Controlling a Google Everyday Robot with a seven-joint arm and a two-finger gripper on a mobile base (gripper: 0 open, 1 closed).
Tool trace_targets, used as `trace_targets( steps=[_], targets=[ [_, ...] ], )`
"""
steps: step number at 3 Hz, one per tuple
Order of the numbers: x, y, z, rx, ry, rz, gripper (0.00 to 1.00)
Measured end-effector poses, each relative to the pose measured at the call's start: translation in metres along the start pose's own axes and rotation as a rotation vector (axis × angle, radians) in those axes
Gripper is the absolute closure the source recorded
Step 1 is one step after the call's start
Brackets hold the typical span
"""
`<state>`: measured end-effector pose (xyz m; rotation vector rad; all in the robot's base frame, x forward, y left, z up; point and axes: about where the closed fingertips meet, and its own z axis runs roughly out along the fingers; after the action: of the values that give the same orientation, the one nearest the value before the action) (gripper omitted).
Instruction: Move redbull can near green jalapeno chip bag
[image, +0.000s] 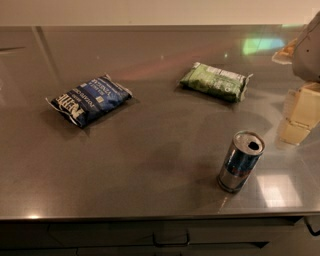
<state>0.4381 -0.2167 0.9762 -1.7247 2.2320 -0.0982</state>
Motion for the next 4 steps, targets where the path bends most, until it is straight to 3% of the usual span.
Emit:
trace_targets(
  steps=[1,4],
  targets=[
    [0.0,0.0,-0.001,0.002,-0.001,0.0,0.0],
    [0.015,0.027,0.014,-0.207,-0.141,-0.087,0.0]
  ],
)
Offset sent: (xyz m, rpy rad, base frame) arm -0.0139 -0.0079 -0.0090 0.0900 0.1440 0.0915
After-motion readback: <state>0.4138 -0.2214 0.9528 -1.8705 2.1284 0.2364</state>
